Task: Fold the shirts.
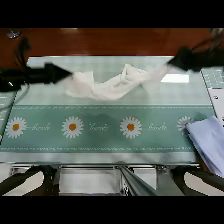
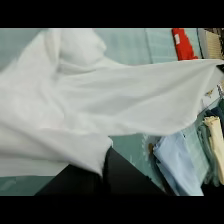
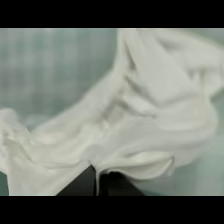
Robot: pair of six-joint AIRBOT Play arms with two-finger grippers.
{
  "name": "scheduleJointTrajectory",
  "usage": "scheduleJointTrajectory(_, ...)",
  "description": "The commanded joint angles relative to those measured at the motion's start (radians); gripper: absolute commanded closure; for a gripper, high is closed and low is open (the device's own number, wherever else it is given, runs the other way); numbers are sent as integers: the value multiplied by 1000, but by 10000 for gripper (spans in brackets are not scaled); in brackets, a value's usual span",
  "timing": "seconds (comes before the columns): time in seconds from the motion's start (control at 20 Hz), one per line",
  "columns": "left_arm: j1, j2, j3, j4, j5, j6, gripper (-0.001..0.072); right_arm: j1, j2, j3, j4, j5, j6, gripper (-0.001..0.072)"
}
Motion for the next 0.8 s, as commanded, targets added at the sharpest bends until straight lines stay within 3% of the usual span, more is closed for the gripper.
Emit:
scheduleJointTrajectory(0.0, 0, 27, 441, 186, -50, -143, 672, 2, 21, 464, -123, 86, 45, 691)
scheduleJointTrajectory(0.1, 0, 61, 655, 353, -62, -221, 673, 2, 89, 591, -184, 107, 44, 691)
scheduleJointTrajectory(0.35, 0, 256, 896, 721, -18, -337, 673, 2, 395, 543, -342, 165, 42, 690)
scheduleJointTrajectory(0.75, 0, 513, 892, 920, -85, -341, 673, 2, 590, 534, -441, 325, 69, 690)
